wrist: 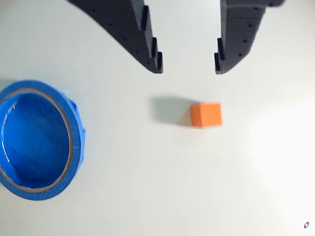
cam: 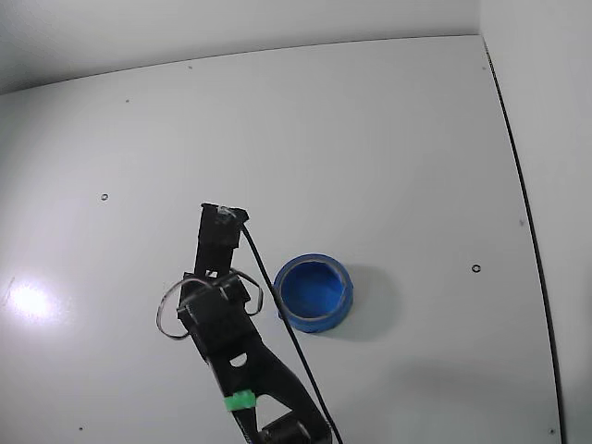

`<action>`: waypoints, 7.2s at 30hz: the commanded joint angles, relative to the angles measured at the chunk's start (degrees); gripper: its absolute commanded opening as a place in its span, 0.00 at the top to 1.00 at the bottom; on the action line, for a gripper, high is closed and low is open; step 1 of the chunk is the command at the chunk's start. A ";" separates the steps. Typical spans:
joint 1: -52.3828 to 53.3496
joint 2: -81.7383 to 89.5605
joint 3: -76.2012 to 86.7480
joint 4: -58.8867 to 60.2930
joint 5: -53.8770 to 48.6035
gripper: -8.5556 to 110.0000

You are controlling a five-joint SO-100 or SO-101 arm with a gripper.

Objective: Grasp a block and put it in the bin.

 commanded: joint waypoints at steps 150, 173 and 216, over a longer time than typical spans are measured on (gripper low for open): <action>34.19 15.56 32.52 -35.86 1.05 0.78; 34.98 56.60 32.61 -35.77 26.37 0.93; 32.96 59.50 49.04 5.45 33.22 0.93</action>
